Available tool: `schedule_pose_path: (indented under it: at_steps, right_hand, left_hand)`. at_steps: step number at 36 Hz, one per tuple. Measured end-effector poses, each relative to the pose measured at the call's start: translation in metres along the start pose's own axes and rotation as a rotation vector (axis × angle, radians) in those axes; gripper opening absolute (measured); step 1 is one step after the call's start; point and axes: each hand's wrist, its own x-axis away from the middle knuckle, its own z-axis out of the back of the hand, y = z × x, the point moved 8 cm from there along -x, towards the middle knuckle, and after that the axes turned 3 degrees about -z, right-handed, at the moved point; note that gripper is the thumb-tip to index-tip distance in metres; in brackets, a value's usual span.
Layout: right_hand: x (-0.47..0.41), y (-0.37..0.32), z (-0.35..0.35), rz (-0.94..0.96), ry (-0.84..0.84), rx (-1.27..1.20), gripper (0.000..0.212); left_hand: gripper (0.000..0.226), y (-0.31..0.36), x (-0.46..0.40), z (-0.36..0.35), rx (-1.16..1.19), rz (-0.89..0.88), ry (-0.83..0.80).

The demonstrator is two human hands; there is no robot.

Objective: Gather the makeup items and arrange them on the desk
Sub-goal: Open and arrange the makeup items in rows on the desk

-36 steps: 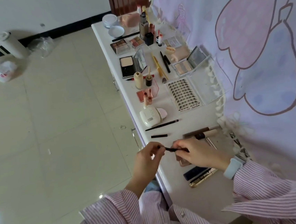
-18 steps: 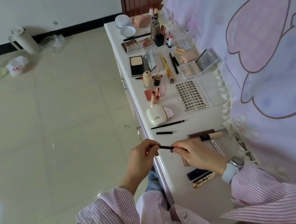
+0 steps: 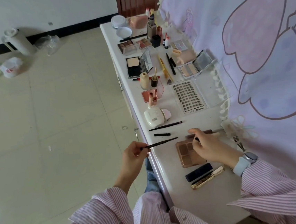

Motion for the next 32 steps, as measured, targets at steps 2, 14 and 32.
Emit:
schedule_pose_path:
  at_steps: [2, 14, 32]
  right_hand:
    - [-0.003, 0.007, 0.003, -0.019, 0.052, 0.024, 0.039]
    - [-0.003, -0.006, 0.0, 0.102, 0.224, 0.101, 0.027]
    - [-0.035, -0.054, -0.02, 0.328, 0.441, 0.266, 0.034]
  left_hand:
    - [0.012, -0.01, -0.003, -0.001, -0.026, 0.018, 0.013]
    - [0.004, -0.009, -0.029, -0.037, -0.512, -0.233, 0.107]
    - [0.02, 0.007, -0.04, -0.037, -0.633, -0.363, 0.219]
